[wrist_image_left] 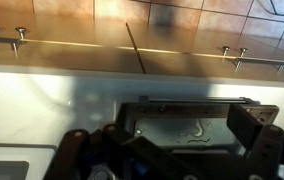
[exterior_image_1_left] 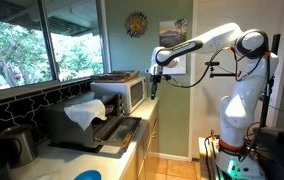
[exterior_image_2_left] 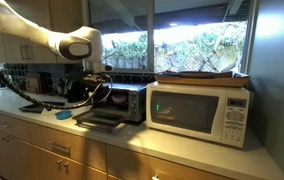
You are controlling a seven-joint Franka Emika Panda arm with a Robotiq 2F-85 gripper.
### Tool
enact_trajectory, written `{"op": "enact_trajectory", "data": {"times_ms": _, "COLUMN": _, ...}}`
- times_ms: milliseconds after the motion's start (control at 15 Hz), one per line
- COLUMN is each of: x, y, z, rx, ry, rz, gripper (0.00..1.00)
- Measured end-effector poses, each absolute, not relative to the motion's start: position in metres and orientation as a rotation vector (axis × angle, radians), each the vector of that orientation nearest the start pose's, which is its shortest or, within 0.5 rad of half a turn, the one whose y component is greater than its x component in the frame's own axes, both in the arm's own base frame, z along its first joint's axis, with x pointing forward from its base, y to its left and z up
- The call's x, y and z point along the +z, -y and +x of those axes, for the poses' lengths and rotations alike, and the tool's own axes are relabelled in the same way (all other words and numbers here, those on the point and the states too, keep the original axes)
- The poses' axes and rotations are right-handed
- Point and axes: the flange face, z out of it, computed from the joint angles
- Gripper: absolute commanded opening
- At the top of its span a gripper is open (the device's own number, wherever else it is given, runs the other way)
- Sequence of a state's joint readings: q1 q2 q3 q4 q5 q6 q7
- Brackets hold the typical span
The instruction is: Put the bowl onto the oven
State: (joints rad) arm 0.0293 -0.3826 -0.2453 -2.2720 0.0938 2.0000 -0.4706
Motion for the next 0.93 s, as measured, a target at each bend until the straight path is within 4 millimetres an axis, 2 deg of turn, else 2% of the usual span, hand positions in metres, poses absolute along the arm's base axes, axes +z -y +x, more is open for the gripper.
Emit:
{"op": "enact_trajectory", "data": {"times_ms": 267, "x": 0.514, "y": 0.095, "z": 0.440, "rx": -0.227, "ry": 0.360, "rz": -2.980, "gripper": 1.00}}
{"op": "enact_trajectory", "data": {"times_ms": 400, "x": 0.514, "y": 0.072, "z": 0.445, "rx": -0.214, "ry": 0.416, "rz": -2.986, "gripper": 1.00}}
{"op": "enact_trajectory", "data": {"times_ms": 533, "x": 0.513, "y": 0.024, "z": 0.454, "rx": -0.181, "ry": 0.532, "rz": -2.987, "gripper": 1.00}}
{"op": "enact_trajectory", "data": {"times_ms": 867, "x": 0.496, "y": -0.134, "z": 0.460, "rx": -0.050, "ry": 0.917, "rz": -2.935, "gripper": 1.00}}
{"op": "enact_trajectory", "data": {"times_ms": 933, "x": 0.490, "y": -0.161, "z": 0.459, "rx": -0.023, "ry": 0.980, "rz": -2.918, "gripper": 1.00}}
